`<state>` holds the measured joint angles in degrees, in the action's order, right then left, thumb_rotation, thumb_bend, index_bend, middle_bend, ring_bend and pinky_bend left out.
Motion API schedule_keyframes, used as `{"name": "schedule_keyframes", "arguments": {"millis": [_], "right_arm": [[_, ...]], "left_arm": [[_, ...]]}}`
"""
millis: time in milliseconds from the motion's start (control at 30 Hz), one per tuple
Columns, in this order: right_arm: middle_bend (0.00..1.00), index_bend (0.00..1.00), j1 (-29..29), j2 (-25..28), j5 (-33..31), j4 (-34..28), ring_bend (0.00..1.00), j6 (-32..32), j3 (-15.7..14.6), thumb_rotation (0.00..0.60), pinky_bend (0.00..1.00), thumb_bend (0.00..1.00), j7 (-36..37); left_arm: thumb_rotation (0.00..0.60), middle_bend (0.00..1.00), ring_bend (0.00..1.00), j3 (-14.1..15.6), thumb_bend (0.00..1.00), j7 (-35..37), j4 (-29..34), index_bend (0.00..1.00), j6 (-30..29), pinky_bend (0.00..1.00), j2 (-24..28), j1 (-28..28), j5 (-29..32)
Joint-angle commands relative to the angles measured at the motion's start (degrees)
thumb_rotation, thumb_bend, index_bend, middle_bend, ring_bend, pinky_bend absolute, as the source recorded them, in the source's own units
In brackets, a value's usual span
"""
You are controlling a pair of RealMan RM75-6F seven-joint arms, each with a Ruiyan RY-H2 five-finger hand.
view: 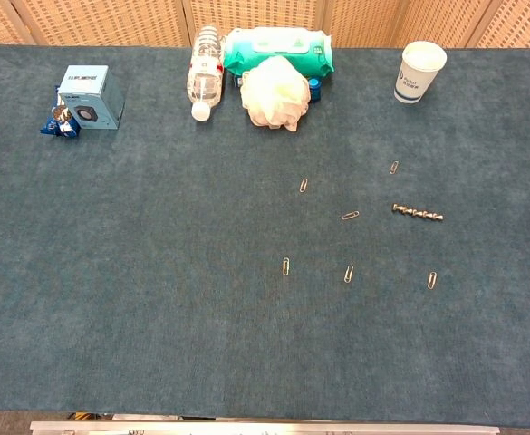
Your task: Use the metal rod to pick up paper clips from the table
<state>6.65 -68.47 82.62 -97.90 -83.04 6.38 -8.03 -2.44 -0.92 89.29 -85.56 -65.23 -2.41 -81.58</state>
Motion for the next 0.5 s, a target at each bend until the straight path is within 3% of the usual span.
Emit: {"name": "schedule_keyframes", "arguments": {"millis": [33,300,500], "right_arm": [[0.43,0.64,0.7,-0.4,-2.6,-2.6,0.37,1.5,0.6,0.600,0.57,0.00,-3.3],[0.34,0.63,2.9,-2.0,-8.5,-6.7,0.24,5.1,0.8,0.600,0.45,0.00,-13.5],[0.30,0.63,4.7,-4.4,-14.1,-8.3,0.21,6.2,1.5,0.600,0.41,0.01,-21.4]], "left_arm": [[0.600,0.58,0.56,0.1,0.14,0.9,-0.8,0.61,0.4,0.81,0.5,-0.3,-0.7],[0.600,0.58,0.56,0.1,0.14,3.4,-3.2,0.60,2.2,0.81,0.9,-1.2,-1.0],[0.600,0.56,0.53,1.2,0.14,7.1,-5.7,0.58,3.7,0.74,1.8,-1.8,-2.9]]}}
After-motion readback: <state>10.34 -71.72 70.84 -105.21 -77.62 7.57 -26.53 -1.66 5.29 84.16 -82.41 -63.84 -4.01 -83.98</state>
